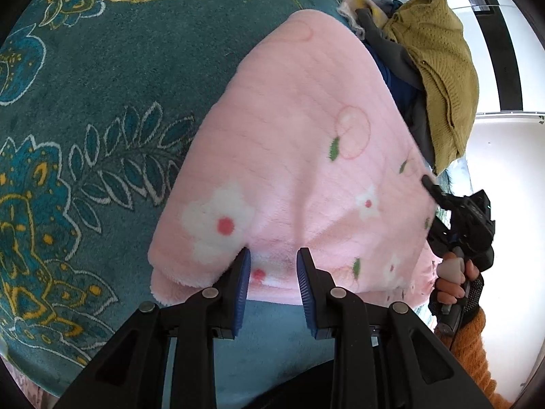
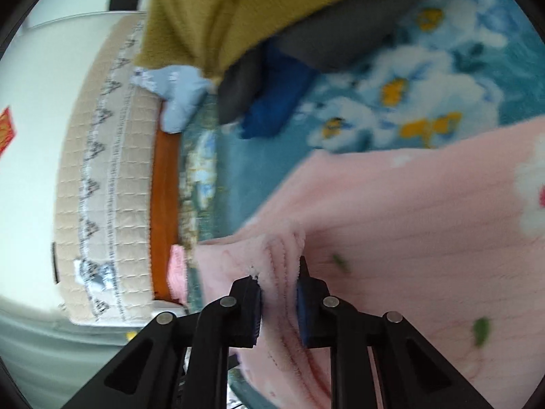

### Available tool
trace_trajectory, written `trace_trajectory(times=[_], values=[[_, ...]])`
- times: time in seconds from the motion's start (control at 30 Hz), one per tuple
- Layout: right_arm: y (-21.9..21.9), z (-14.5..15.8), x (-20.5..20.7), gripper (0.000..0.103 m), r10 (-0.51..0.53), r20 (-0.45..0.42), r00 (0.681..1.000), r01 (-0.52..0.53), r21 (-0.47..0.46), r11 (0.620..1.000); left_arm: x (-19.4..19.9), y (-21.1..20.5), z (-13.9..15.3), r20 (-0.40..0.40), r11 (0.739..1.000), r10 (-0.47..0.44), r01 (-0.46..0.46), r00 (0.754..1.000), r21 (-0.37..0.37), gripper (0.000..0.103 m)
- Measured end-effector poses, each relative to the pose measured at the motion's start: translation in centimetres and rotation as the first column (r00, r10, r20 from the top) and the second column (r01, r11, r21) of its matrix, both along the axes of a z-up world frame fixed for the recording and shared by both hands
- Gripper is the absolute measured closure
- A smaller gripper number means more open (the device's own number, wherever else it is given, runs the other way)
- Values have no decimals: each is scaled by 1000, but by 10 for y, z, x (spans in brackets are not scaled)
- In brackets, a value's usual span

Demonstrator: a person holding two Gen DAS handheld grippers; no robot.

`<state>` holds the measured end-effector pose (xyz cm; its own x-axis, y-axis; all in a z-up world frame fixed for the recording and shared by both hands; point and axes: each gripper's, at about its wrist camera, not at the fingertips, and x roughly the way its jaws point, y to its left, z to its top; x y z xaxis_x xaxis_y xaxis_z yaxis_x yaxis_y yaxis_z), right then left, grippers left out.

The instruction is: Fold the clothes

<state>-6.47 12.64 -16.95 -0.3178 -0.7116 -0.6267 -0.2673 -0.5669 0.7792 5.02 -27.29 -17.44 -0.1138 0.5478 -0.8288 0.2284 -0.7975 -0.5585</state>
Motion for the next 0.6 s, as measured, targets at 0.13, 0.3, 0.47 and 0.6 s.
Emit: trace_trajectory(times=[0.13, 0.3, 0.47, 0.6], values=[[-1, -13, -2, 83, -1, 53, 999, 0, 30, 1000, 0, 1, 0, 2, 1000, -8, 8, 1000, -7, 75], [0, -8, 10, 65, 70, 77, 995, -74, 50, 996, -3, 6, 4, 5, 1000, -16, 16, 1000, -20, 75], [-5, -3, 37, 63, 158, 78, 984, -167, 124, 978, -2, 13, 6, 1, 999, -24, 24, 1000, -49, 75], [-9, 1, 59, 69, 223, 79, 972, -234, 194, 953, -4, 25, 8, -8, 997, -32, 32, 999, -73, 75]])
